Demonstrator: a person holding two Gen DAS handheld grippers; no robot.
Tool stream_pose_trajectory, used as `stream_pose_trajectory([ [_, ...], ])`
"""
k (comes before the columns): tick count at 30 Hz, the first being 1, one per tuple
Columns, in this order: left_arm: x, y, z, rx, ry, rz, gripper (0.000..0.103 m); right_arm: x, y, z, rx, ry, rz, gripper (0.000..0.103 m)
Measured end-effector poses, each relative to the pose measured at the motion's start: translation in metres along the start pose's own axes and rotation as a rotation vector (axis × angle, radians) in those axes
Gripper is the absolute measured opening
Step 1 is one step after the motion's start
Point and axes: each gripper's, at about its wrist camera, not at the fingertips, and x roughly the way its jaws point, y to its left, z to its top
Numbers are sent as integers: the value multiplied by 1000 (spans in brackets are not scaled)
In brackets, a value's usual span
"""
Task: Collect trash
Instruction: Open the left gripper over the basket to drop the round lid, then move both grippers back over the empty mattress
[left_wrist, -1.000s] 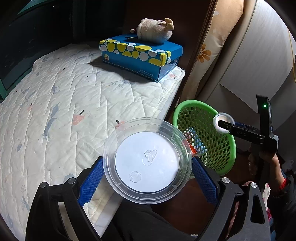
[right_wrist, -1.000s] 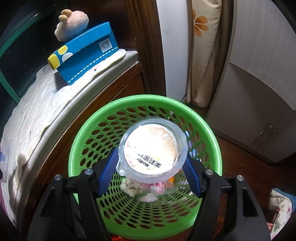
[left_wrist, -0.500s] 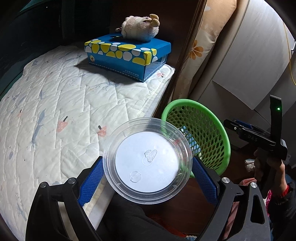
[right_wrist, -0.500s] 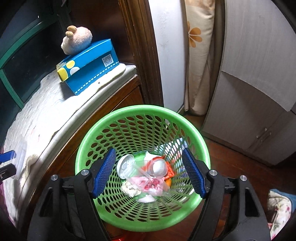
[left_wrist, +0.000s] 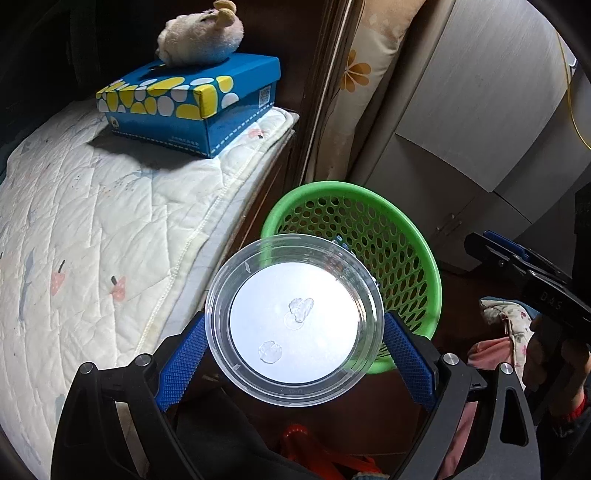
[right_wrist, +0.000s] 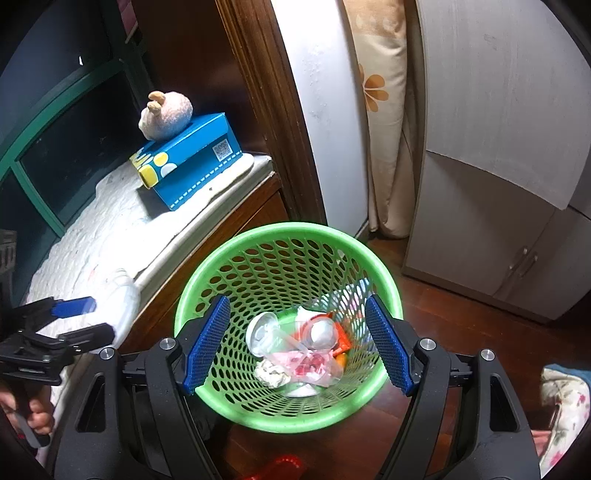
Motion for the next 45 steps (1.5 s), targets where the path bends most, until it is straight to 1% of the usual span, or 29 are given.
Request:
stream_pose_trajectory([
  [8, 34, -16, 10, 10, 68, -15, 90, -3, -8, -7, 38, 7, 22, 75],
  [14, 49, -27, 16, 11, 92, -45, 90, -4, -14, -10, 58, 11, 27, 75],
  [20, 54, -32, 18, 3, 97, -85, 92, -5, -16, -12, 70, 10, 31, 75],
  [22, 51, -31, 17, -1, 87, -101, 94, -6, -17, -13, 73, 11, 33, 75],
  [27, 40, -28, 14, -7, 58, -99, 94, -7, -13, -14, 74, 13, 44, 75],
  [36, 2, 3, 1, -47, -16, -35, 94, -12, 10, -13, 53, 12, 94, 76],
  [39, -10, 15, -7, -52, -34, 19, 94, -14, 22, -14, 37, 11, 110, 76],
  [45, -33, 40, -24, -80, -64, 76, 94, -14, 55, -16, -18, 26, 145, 76],
])
